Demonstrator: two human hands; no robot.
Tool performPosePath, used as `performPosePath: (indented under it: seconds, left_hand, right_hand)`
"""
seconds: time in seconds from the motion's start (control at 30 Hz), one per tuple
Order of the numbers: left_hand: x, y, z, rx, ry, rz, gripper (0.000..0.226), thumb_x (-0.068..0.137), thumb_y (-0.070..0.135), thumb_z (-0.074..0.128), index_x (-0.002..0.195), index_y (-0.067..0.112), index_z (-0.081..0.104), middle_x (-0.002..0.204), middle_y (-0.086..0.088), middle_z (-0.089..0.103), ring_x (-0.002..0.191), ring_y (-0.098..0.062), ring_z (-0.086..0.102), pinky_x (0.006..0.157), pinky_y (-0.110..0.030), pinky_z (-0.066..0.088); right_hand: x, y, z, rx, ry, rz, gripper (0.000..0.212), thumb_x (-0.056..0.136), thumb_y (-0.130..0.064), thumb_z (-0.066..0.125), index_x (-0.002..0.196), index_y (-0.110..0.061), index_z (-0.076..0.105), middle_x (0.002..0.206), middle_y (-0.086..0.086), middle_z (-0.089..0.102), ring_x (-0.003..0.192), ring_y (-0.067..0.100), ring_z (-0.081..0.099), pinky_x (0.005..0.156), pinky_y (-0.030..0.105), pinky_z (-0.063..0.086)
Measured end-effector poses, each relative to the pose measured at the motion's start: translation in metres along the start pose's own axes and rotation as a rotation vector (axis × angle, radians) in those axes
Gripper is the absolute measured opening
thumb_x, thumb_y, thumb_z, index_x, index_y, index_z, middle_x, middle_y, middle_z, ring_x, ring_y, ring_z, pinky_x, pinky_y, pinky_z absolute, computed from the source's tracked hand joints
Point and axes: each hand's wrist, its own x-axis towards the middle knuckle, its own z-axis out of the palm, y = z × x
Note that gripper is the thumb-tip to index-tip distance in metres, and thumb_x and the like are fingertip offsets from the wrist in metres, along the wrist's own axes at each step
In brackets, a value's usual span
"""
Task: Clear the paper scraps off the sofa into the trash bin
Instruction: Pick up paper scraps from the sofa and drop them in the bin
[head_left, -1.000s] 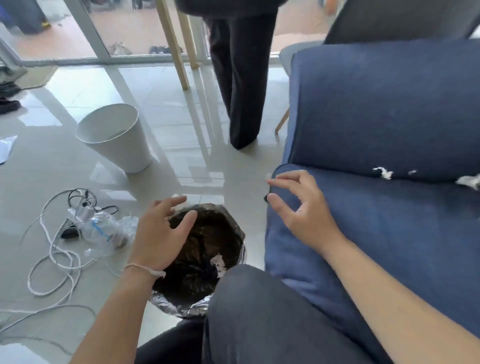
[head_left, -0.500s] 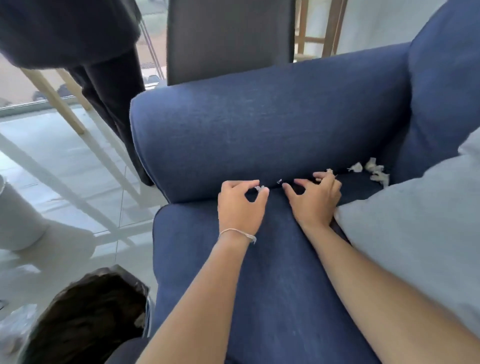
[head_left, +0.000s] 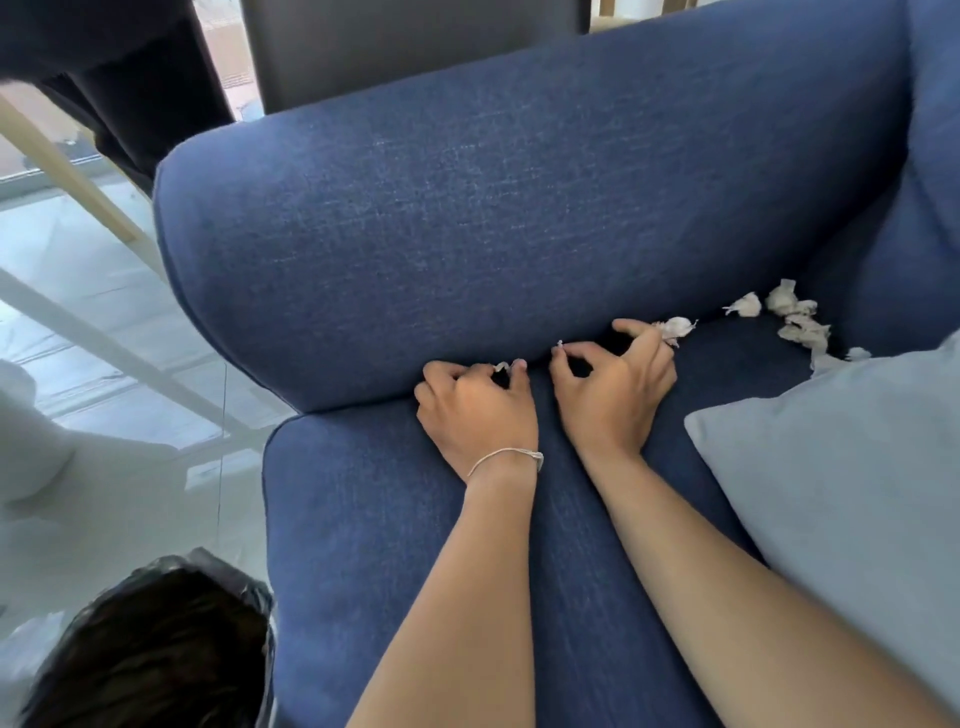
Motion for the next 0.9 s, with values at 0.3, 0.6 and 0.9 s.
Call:
performPosePath:
  seconds: [0.3, 0.6, 0.9]
  left_hand:
    - [-0.001, -0.003, 0.001, -0.048, 0.005, 0.010, 0.014, 0.082, 0.038, 0.071, 0.076, 0.027, 0.077, 0.096, 0.005, 0.052, 0.093, -0.021, 0.049, 0.090, -0.038, 0.043]
    - [-0.019, -0.056, -0.099, -0.405, 0.077, -0.053, 0.013, 0.084, 0.032, 0.074, 0.071, 0.031, 0.073, 0.091, 0.009, 0.052, 0.090, -0.013, 0.053, 0.081, -0.011, 0.037]
    - [0.008, -0.227, -0.263, -0.153, 0.304, -0.232, 0.014, 0.079, 0.033, 0.079, 0.082, 0.020, 0.078, 0.093, -0.004, 0.061, 0.096, -0.023, 0.058, 0.088, -0.032, 0.044]
  right_hand:
    - [-0.001, -0.004, -0.003, 0.003, 0.001, -0.008, 0.014, 0.079, -0.041, 0.073, 0.073, -0.029, 0.075, 0.116, 0.005, 0.055, 0.116, 0.028, 0.045, 0.106, 0.047, 0.034]
    - [-0.037, -0.040, -0.030, 0.154, -0.047, -0.171, 0.012, 0.078, -0.034, 0.076, 0.070, -0.025, 0.075, 0.114, 0.002, 0.059, 0.119, 0.030, 0.055, 0.106, 0.049, 0.034]
    - [-0.131, -0.161, -0.034, 0.421, -0.315, -0.356, 0.010, 0.081, -0.033, 0.077, 0.073, -0.027, 0.076, 0.112, -0.001, 0.057, 0.113, 0.025, 0.048, 0.100, 0.040, 0.032]
